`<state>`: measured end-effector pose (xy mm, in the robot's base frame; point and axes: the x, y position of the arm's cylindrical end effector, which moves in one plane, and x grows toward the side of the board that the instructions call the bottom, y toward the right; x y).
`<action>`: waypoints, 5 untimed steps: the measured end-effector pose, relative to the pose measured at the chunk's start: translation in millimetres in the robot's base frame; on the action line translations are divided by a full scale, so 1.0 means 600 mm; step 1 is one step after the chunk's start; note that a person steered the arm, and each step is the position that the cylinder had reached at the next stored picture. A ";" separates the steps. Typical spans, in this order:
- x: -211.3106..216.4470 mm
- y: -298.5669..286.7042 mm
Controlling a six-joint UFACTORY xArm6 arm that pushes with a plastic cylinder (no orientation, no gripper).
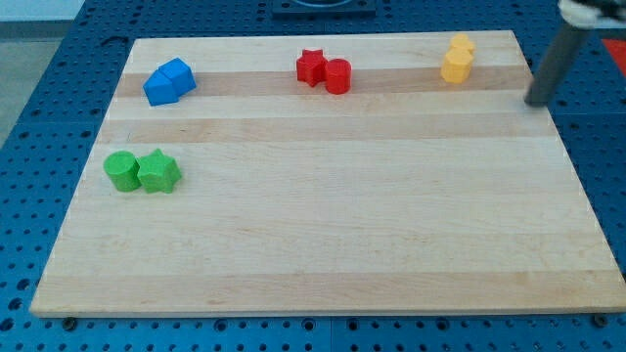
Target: Point at the yellow heart
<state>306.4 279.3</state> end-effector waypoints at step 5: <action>-0.142 -0.013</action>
<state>221.3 271.2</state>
